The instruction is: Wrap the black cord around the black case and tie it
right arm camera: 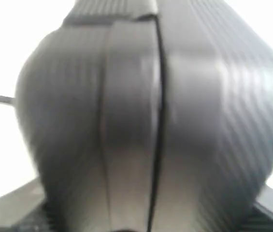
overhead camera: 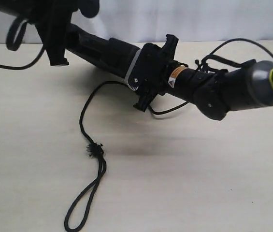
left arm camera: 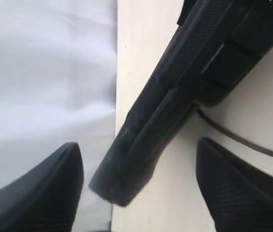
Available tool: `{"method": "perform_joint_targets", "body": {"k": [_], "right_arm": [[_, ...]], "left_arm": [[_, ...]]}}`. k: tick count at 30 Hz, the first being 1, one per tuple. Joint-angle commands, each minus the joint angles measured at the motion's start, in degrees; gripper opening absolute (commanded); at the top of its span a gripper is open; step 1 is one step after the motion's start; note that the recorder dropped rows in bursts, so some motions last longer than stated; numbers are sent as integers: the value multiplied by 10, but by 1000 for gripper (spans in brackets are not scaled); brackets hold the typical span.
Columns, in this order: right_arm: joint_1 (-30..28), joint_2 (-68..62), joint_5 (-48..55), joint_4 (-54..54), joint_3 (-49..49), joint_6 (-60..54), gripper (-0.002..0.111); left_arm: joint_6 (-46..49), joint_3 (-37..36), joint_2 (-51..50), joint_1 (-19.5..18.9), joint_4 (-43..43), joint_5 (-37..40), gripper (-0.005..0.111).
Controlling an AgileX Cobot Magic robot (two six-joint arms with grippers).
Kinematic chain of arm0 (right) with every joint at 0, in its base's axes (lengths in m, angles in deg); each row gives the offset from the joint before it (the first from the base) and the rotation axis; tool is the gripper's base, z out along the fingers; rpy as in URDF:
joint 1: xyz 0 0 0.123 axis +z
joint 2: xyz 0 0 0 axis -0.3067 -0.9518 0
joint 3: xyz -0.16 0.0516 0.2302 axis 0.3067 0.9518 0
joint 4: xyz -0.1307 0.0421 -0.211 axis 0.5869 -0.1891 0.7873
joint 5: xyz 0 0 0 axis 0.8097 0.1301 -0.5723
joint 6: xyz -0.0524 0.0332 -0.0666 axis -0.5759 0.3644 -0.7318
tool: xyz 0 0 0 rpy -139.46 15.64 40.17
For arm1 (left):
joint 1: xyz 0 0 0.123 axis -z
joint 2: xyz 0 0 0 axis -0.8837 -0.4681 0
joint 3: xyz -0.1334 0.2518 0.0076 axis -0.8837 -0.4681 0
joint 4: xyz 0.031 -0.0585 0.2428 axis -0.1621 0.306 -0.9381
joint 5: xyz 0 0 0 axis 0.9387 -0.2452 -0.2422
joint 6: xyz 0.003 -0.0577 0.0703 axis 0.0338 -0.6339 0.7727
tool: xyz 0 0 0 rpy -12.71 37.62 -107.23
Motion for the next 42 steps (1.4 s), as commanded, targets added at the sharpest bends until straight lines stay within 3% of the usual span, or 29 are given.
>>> {"method": "perform_joint_targets", "body": {"k": [1,6,10,13,20,23,27,31,36,42], "right_arm": [[-1,74,74,-15,-27,49,4],[39,127,214,-57,-27,85,4],[51,116,249,-139,-27,88,4],[51,90,254,-160,-27,88,4],[51,47,224,-204,-27,88,4],[51,36,216,-209,-27,88,4],[51,34,215,-227,-27,88,4],[51,34,218,-241,-27,88,4],[51,34,233,-241,-27,82,4],[51,34,233,-241,-27,75,4]], "left_arm": [[-30,4,28,-1,-9,97,64],[-35,4,28,-20,-27,173,64],[-28,3,16,-38,-7,247,64],[-26,-19,9,-40,1,254,64],[116,-115,8,-40,28,161,64],[193,-163,8,-40,29,95,64],[310,-235,6,-40,37,-48,64],[363,-284,-15,-40,52,-134,64],[405,-305,-62,-32,51,-156,64],[449,-305,-91,24,51,-187,64]]}}
